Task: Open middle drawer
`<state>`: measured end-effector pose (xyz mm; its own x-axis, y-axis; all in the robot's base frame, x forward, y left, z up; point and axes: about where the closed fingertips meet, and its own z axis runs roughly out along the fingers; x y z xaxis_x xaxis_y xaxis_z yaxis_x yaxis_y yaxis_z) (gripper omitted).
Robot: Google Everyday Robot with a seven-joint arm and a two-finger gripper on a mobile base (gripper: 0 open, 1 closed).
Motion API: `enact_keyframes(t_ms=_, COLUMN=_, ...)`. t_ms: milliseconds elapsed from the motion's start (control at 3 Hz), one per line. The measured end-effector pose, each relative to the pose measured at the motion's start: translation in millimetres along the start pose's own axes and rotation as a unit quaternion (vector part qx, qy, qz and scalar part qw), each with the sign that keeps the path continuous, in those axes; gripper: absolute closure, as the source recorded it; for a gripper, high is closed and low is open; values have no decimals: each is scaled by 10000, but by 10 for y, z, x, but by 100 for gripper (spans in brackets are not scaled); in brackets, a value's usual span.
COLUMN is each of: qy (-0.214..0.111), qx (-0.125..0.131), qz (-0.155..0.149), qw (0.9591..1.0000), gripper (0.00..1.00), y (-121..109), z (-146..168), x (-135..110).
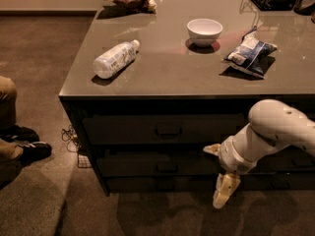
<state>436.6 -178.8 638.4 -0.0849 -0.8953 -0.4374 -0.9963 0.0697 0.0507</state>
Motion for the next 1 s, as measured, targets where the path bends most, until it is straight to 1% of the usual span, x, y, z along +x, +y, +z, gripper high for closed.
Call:
enact_keyframes(t_ms=333, qy=-303, qx=-134, qz=3, qw=9995, gripper=0, y=29, z=439, x=56)
enact_keyframes(t_ms=667, qy=-303, qx=-135, qz=2, qw=9994, gripper=0, y=29, z=439, x=56)
enact_keyframes(t_ms=1000, qy=-381, qx=-369, qz=-10, qw=9986, gripper=0, y=-11, z=737, x=175)
